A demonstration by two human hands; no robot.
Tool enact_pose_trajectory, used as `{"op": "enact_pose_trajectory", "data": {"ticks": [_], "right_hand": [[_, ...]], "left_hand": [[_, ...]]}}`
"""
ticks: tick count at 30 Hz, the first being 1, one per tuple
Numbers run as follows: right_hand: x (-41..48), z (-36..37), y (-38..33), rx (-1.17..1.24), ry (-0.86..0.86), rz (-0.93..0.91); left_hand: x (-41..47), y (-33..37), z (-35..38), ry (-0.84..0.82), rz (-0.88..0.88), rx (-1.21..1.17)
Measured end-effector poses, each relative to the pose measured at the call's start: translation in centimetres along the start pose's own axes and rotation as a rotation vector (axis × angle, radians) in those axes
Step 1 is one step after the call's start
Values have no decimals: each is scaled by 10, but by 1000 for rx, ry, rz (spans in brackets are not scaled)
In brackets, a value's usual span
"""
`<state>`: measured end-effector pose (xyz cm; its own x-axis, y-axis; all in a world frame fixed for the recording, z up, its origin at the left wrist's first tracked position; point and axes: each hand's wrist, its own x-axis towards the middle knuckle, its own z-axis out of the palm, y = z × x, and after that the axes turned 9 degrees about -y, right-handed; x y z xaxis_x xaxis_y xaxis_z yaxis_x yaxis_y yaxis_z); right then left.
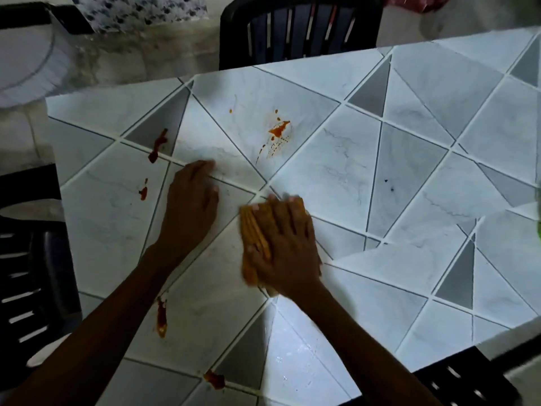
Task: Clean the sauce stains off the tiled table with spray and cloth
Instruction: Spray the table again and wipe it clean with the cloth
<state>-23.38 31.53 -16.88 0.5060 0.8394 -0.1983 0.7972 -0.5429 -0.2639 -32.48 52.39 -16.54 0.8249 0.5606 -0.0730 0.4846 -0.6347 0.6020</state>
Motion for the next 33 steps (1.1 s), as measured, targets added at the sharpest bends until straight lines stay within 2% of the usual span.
{"op": "enact_pose_trajectory", "data": {"ticks": [2,4,7,9,11,13,15,16,19,21,22,24,26,30,31,33], "right_hand": [[-22,-7,27,21,0,-6],[-3,-18,55,0,-18,115],[81,-34,58,56,91,417],[139,-38,35,109,109,481],[157,-33,3,70,59,354],[127,-26,-17,18,33,167],[80,-21,-9,8,5,46],[60,-20,7,11,-7,50],[71,-32,68,6,25,293],[129,-47,83,48,86,464],[162,-52,80,74,100,491],[219,-54,56,64,87,435],[237,-47,22,13,62,286],[158,-33,5,-29,-22,-48],[135,-33,18,-13,-32,-65],[115,-41,50,-14,-42,19]], "left_hand": [[6,-3,-4,5,31,48],[12,-5,-6,12,77,113],[23,-9,-4,-2,91,140],[33,-14,-6,-14,104,138],[44,-20,-11,6,128,149],[54,-24,-19,40,143,197],[65,-29,-27,54,138,226],[71,-31,-30,43,137,231],[80,-35,-32,14,116,227],[80,-36,-26,40,112,204],[78,-37,-24,54,111,185],[79,-39,-24,63,110,155],[82,-41,-29,51,115,152],[89,-52,-38,48,104,285],[91,-54,-38,47,74,310],[94,-58,-38,46,47,286]]}}
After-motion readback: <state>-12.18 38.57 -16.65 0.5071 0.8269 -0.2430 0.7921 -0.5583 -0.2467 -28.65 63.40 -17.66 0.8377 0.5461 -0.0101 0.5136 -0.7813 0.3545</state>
